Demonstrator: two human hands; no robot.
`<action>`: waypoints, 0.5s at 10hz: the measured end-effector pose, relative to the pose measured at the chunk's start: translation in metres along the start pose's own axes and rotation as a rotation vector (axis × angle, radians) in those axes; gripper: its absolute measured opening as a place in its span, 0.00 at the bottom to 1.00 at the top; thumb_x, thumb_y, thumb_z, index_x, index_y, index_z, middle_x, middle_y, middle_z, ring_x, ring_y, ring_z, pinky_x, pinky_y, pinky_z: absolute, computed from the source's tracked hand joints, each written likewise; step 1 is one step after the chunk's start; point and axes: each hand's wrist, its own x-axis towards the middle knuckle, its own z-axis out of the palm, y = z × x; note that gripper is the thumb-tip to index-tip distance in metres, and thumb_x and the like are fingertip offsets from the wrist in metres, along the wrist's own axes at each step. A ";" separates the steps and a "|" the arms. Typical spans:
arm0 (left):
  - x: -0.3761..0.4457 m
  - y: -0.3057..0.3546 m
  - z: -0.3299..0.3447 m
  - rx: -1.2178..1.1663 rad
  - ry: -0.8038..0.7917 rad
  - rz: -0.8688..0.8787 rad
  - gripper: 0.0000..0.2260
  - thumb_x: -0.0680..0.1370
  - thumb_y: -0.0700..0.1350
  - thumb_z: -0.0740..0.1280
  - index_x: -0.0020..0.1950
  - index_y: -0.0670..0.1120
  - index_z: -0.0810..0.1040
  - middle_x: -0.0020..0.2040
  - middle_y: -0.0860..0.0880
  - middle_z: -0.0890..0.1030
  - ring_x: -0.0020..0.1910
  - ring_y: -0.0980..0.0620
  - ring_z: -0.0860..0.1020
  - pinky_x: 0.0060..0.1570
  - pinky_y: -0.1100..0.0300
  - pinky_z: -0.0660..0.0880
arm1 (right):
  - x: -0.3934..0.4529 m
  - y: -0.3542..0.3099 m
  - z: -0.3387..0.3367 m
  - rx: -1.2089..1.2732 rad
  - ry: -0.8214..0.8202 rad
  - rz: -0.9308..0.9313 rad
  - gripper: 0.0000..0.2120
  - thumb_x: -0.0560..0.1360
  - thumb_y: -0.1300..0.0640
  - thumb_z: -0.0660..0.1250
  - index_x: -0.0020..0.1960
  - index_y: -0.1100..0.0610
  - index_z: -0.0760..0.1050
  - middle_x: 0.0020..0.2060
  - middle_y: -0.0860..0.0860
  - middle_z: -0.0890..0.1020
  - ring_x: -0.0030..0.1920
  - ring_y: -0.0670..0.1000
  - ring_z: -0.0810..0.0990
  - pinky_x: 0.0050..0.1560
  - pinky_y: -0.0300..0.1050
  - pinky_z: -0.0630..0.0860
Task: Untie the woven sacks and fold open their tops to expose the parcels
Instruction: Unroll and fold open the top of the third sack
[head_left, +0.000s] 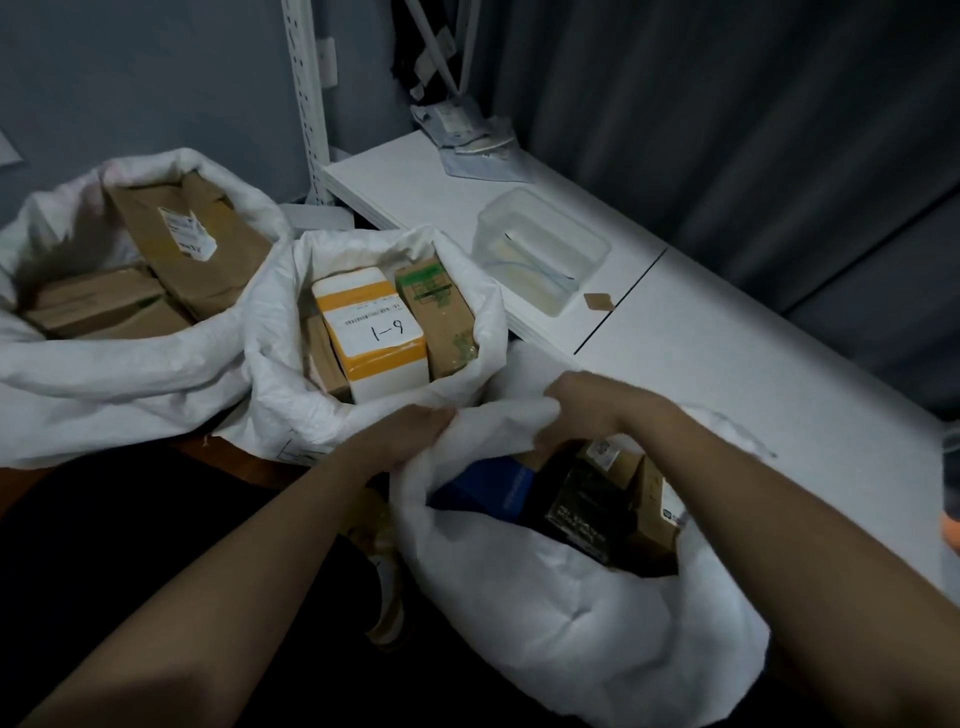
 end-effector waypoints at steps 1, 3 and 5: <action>-0.004 0.016 0.021 0.319 0.111 0.303 0.21 0.81 0.54 0.54 0.66 0.42 0.71 0.63 0.40 0.75 0.63 0.40 0.72 0.63 0.49 0.67 | 0.001 -0.008 -0.003 0.483 -0.092 0.019 0.14 0.71 0.55 0.72 0.56 0.57 0.79 0.46 0.50 0.80 0.41 0.47 0.77 0.35 0.34 0.72; 0.014 0.016 0.021 0.037 0.061 0.085 0.20 0.83 0.49 0.55 0.66 0.36 0.72 0.65 0.37 0.74 0.65 0.39 0.71 0.59 0.53 0.68 | -0.001 0.012 -0.001 0.239 0.171 -0.064 0.21 0.73 0.39 0.67 0.62 0.48 0.72 0.48 0.43 0.76 0.48 0.45 0.75 0.41 0.34 0.67; 0.030 0.034 0.023 0.425 0.146 0.330 0.34 0.76 0.66 0.44 0.64 0.43 0.73 0.59 0.43 0.77 0.60 0.44 0.74 0.59 0.53 0.69 | 0.018 0.037 0.026 0.659 0.290 -0.031 0.19 0.74 0.41 0.67 0.48 0.58 0.81 0.45 0.53 0.83 0.46 0.51 0.80 0.50 0.45 0.75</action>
